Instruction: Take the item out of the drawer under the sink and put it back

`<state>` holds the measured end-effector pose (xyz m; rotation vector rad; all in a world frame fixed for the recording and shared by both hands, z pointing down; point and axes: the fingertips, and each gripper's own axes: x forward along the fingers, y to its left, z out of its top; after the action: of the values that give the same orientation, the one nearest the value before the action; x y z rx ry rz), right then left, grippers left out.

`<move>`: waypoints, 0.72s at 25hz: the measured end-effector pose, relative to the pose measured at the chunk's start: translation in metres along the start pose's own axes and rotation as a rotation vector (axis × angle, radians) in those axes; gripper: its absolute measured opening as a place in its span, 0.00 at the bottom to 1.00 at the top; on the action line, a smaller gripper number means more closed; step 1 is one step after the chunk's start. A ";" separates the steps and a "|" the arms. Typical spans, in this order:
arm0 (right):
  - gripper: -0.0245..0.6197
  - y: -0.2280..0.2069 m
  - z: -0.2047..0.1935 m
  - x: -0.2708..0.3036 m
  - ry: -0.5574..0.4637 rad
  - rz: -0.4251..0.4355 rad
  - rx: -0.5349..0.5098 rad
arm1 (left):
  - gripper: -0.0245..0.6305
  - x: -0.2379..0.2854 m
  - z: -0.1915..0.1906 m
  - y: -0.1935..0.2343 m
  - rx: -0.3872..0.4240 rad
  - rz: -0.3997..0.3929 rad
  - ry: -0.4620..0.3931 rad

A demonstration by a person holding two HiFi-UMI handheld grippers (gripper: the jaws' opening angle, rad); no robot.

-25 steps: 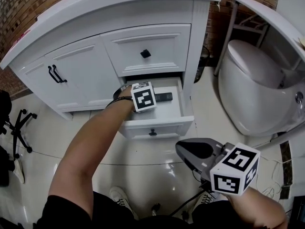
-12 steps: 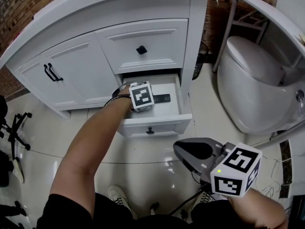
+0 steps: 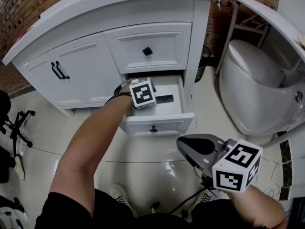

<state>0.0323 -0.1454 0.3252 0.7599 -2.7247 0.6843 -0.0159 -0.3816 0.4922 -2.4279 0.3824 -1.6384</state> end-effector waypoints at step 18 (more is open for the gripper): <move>0.04 0.017 0.005 -0.004 -0.032 -0.058 -0.092 | 0.04 -0.140 0.029 -0.032 -0.176 0.229 -0.225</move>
<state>0.0261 -0.1333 0.3137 0.8306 -2.7293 0.5345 -0.0358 -0.3074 0.3681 -2.5450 0.7622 -1.2719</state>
